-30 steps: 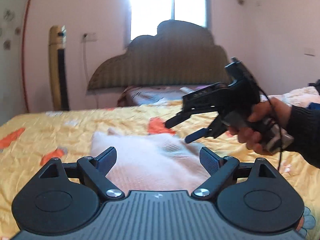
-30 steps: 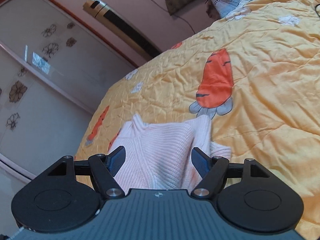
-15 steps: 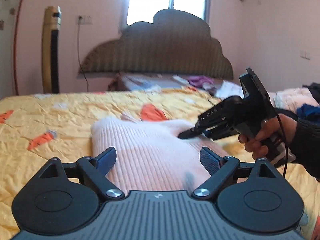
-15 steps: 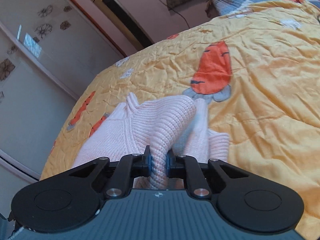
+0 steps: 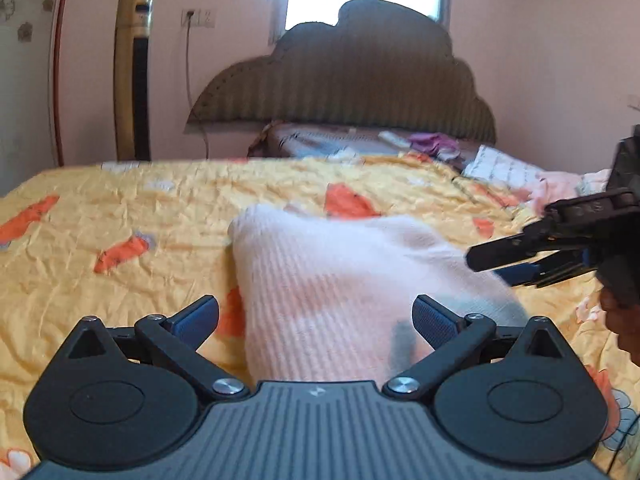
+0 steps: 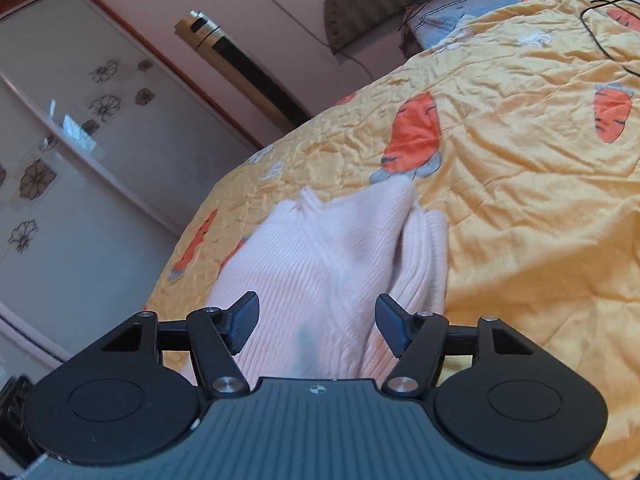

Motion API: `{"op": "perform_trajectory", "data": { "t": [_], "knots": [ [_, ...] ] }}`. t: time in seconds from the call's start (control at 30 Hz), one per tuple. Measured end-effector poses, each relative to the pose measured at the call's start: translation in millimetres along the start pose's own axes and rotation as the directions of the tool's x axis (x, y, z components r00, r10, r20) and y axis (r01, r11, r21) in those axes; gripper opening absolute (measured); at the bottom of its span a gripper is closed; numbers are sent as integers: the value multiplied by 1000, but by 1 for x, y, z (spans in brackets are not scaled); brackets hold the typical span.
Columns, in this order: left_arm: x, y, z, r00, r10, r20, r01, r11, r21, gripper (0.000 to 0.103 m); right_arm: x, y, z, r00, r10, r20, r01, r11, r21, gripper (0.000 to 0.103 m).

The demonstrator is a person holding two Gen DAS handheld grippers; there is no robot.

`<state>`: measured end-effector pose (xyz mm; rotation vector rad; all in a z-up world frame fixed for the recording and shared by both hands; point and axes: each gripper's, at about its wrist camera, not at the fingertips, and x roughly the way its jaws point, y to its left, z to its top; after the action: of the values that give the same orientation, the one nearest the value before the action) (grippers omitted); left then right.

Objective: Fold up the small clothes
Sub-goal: 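Open both grippers and move them over the folded sweater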

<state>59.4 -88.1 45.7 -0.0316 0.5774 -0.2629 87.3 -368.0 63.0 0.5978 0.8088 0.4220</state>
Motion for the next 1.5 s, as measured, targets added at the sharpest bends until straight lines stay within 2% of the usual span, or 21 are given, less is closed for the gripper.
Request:
{"op": "perform_trajectory", "data": {
  "t": [0.1, 0.17, 0.2, 0.37, 0.43, 0.5, 0.6, 0.67, 0.7, 0.77, 0.83, 0.87, 0.93, 0.97, 1.1, 1.17, 1.2, 1.27, 1.37, 1.43, 1.5],
  "knots": [
    [21, 8, -7, 993, -29, -111, 18, 995, -97, 103, 8, 9, -20, 999, -45, -27, 43, 997, -69, 59],
    [22, 6, -10, 991, -37, -127, 22, 993, -114, 103, 12, 12, -28, 998, -58, -22, 56, 995, -82, 37],
    [22, 5, -11, 991, -32, -131, 17, 993, -115, 103, 16, 10, -28, 997, -57, -45, 54, 996, -70, 19],
    [22, 1, -9, 988, -63, -142, 46, 992, -121, 103, -1, 11, -28, 996, -89, -9, 88, 991, -97, 18],
    [30, -2, -11, 983, -64, -170, 45, 992, -114, 103, -10, 6, -24, 996, -89, 11, 89, 993, -83, 18],
    [39, 0, -17, 977, -73, -202, 44, 989, -141, 103, -2, -3, -30, 994, -113, -12, 111, 990, -84, 16],
    [39, 6, -19, 974, -91, -208, 53, 982, -180, 103, 1, -10, -38, 998, -69, -9, 68, 997, -28, 16],
    [36, 4, -19, 976, -79, -201, 47, 986, -158, 103, -2, -9, -39, 997, -73, -1, 73, 997, -15, 20],
    [34, 4, -18, 977, -76, -200, 45, 987, -152, 103, -3, -8, -39, 997, -73, -1, 73, 997, -10, 28],
    [31, 4, -16, 977, -72, -202, 43, 988, -147, 103, -7, -7, -34, 998, -55, -10, 55, 998, 13, 36],
    [28, 4, -14, 976, -72, -204, 43, 988, -145, 103, -16, -6, -25, 1000, -29, 8, 28, 998, 49, 59],
    [26, 5, -13, 976, -72, -204, 43, 989, -143, 103, -24, -5, -19, 999, -21, 50, 18, 998, 59, 67],
    [22, 8, -10, 975, -82, -209, 50, 987, -153, 103, -34, -4, -10, 991, -35, 128, 27, 997, 66, 95],
    [19, 10, -8, 974, -95, -207, 62, 985, -163, 103, -36, -5, -4, 987, -52, 150, 41, 996, 75, 99],
    [24, 34, 4, 972, -128, -196, 78, 966, -245, 103, -14, -4, 11, 979, -180, 92, 178, 984, 26, 100],
    [39, 55, 10, 959, -192, -209, 107, 927, -361, 103, 6, -10, 15, 968, -247, 52, 248, 969, -20, 99],
    [49, 67, 13, 948, -238, -211, 127, 890, -437, 103, 17, -16, 18, 965, -260, 22, 260, 966, -11, 99],
    [66, 78, 19, 934, -289, -208, 144, 842, -521, 103, 33, -27, 23, 973, -231, -20, 232, 972, 31, 98],
    [83, 83, 33, 936, -305, -177, 159, 813, -560, 103, 56, -39, 31, 981, -186, -62, 191, 976, 104, 97],
    [98, 89, 37, 914, -374, -159, 203, 760, -618, 103, 69, -44, 34, 983, -162, -89, 173, 976, 132, 97],
    [116, 93, 39, 911, -361, -199, 161, 756, -634, 103, 84, -50, 33, 982, -138, -128, 157, 975, 155, 95]
  ]
}}
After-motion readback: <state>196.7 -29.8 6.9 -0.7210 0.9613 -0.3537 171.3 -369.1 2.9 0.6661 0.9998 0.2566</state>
